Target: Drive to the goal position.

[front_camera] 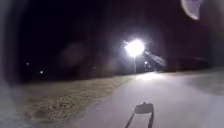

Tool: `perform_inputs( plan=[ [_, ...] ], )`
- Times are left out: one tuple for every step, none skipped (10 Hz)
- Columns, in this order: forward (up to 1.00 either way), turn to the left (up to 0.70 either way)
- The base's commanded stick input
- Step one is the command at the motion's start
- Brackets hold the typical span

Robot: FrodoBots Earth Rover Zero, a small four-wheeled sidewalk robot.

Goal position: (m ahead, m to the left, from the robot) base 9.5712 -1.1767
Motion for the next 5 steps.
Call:
perform_inputs(
  plan=[
    [0.0,0.0],
    [0.0,0.0],
    [0.0,0.0],
    [0.0,0.0],
    [0.0,0.0]
  ],
)
